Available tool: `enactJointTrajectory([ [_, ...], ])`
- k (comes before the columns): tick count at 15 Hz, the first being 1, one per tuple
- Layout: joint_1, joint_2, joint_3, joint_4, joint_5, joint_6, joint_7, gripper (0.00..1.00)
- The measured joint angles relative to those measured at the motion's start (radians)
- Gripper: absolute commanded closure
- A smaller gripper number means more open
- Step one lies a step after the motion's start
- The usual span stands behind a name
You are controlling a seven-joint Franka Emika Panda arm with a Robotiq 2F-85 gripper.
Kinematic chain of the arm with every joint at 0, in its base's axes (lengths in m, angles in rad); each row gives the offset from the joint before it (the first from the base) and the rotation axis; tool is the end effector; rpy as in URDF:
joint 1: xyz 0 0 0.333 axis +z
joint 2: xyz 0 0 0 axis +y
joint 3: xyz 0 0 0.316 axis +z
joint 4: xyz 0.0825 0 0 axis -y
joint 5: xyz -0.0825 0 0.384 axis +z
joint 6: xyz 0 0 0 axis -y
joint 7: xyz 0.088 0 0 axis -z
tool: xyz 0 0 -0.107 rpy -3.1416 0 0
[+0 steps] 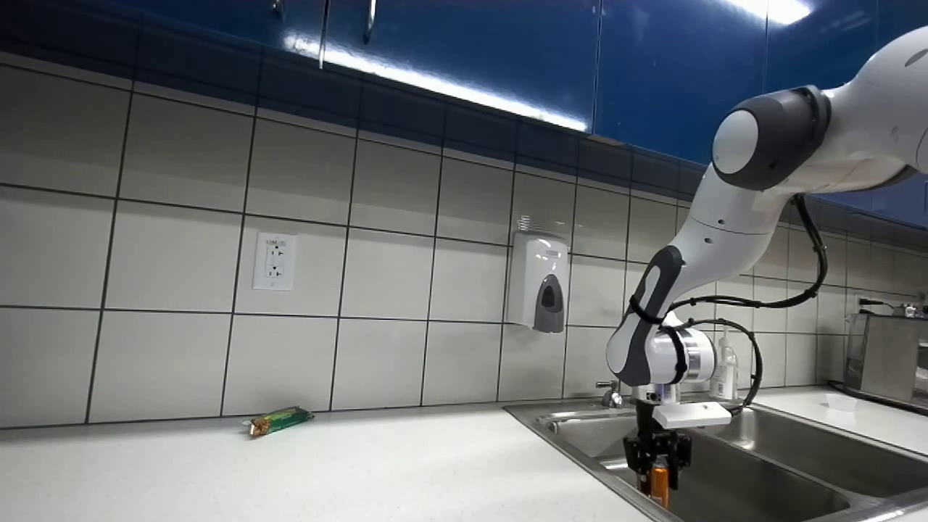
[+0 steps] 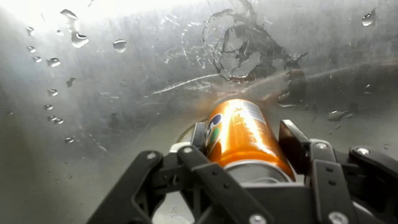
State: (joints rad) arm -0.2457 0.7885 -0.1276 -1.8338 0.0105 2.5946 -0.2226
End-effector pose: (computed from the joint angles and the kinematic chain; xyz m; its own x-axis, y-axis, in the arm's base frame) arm 0.5882 -0.2280 0.0990 0.9914 -0.1246 -0.0409 -0.1211 -0.9896 0.0779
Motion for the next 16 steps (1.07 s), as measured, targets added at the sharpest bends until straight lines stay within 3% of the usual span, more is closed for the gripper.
enactJointTrajectory([
  [1, -0.002, 0.008, 0.000, 0.005, 0.000, -0.006, 0.004, 0.00],
  [16, -0.006, 0.073, 0.001, 0.044, -0.004, -0.041, 0.013, 0.00],
])
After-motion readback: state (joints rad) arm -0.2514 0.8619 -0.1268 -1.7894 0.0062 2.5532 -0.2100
